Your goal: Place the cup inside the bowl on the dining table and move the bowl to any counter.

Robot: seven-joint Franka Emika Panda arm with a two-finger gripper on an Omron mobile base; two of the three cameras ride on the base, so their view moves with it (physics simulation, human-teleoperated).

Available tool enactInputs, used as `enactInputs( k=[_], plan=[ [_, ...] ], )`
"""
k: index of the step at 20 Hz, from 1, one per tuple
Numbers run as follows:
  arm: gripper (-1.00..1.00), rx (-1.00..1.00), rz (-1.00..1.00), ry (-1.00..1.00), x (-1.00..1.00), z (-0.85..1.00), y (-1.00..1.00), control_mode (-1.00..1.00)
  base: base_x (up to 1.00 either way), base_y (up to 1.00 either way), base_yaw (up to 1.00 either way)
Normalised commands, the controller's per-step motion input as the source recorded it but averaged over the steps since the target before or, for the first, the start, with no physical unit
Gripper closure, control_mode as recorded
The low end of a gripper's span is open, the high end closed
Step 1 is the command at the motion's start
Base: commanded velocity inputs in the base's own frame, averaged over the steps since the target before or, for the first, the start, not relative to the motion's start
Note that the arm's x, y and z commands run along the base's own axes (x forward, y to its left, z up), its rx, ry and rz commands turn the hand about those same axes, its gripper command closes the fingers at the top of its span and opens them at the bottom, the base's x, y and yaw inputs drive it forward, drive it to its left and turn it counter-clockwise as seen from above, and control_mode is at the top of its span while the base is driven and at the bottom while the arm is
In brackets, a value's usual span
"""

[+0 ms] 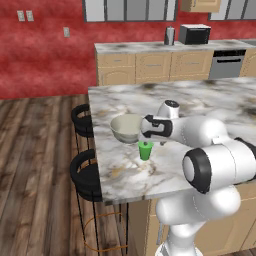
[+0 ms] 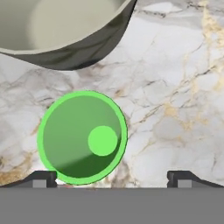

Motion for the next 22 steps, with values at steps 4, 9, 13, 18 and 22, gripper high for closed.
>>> enactInputs(
  k=[4,9,13,18,22],
  plan=[
    [-1.00,0.00,0.00,0.00,0.30,-0.14,0.00,-1.00,0.00,0.00,0.00],
    [-1.00,0.00,0.00,0.00,0.28,-0.12,0.00,-1.00,0.00,0.00,0.00],
    [-1.00,0.00,0.00,0.00,0.10,-0.22,0.00,-1.00,0.00,0.00,0.00],
    [-1.00,0.00,0.00,0.00,0.08,-0.25,0.00,-1.00,0.00,0.00,0.00],
    [-1.00,0.00,0.00,0.00,0.04,-0.20,0.00,-1.00,0.00,0.00,0.00]
  ],
)
